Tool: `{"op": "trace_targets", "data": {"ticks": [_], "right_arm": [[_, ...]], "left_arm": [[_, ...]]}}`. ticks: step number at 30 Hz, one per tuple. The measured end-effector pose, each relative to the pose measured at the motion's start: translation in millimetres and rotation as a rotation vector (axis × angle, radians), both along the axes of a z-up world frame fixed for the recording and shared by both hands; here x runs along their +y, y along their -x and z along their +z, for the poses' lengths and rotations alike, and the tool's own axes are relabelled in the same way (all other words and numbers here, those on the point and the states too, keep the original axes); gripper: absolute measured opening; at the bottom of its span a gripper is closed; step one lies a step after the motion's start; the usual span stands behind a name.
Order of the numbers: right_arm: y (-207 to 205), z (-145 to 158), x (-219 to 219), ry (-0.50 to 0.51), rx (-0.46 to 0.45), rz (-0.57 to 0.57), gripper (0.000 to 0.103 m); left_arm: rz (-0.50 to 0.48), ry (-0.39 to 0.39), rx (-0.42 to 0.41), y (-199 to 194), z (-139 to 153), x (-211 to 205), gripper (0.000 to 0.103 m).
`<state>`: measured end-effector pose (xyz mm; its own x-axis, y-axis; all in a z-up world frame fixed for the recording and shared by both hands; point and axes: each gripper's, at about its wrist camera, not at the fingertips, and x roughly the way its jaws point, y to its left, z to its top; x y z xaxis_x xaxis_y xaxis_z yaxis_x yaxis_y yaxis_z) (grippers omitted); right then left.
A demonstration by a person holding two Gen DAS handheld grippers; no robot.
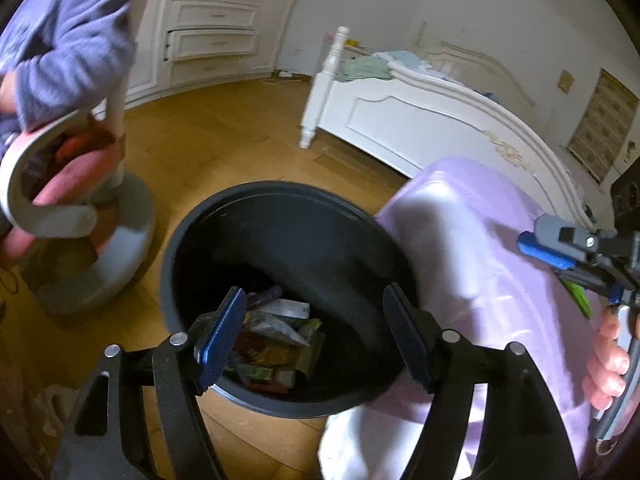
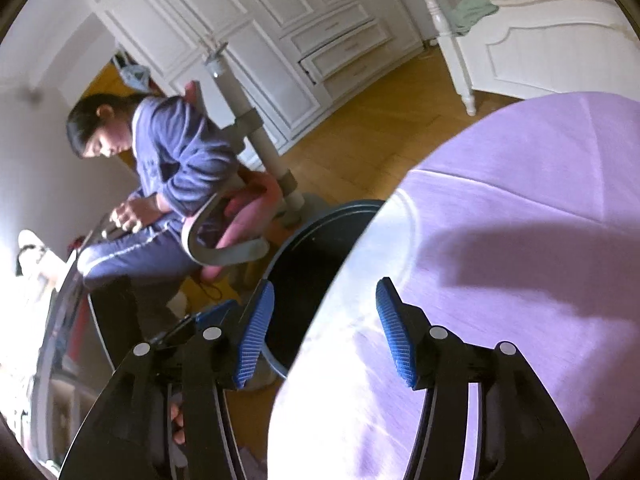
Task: Collect trash
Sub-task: 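Carry the blue stick and green can over the bin and open both tools, then grasp the black snack pack with the left tool while the right tool grasps the blue wrapper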
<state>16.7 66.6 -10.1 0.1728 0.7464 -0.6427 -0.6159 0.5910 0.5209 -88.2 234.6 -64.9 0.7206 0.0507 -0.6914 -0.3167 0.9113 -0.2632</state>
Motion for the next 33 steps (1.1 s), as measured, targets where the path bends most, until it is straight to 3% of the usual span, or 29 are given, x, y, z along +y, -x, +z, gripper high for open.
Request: {"op": "trace_targets", "data": {"ticks": [6, 12, 17, 22, 26, 31, 32, 33], "right_arm": [[-0.6, 15.3, -60.4, -0.018, -0.057, -0.074, 0.057], [-10.8, 22.1, -157.0, -0.009, -0.121, -0.252, 0.06], [-27.6, 18.6, -251.7, 0.016, -0.132, -0.444, 0.06], [-41.0, 9.5, -318.0, 0.048, -0.13, -0.579, 0.06], [-48.3, 0.4, -339.6, 0.099, -0.14, -0.62, 0.06], [-63.9, -9.8, -332.4, 0.218, -0.164, -0.616, 0.06], [-67.9, -11.0, -328.0, 0.237, -0.166, -0.613, 0.061], [-71.9, -14.2, -324.5, 0.263, -0.167, -0.609, 0.072]], "left_arm": [[-0.161, -0.038, -0.036, -22.1, 31.2, -58.2, 0.077], [-0.382, -0.071, -0.051, -59.8, 52.6, -139.0, 0.081], [-0.526, 0.001, -0.056, -97.2, 59.7, -195.6, 0.081], [-0.66, 0.037, -0.047, -132.5, 58.0, -248.7, 0.08], [-0.698, 0.045, -0.02, -154.2, 52.7, -274.2, 0.08], [-0.677, 0.074, 0.046, -182.4, 39.7, -278.8, 0.069], [-0.668, 0.08, 0.06, -189.0, 37.3, -282.0, 0.067], [-0.66, 0.086, 0.074, -194.7, 34.0, -284.2, 0.066]]}}
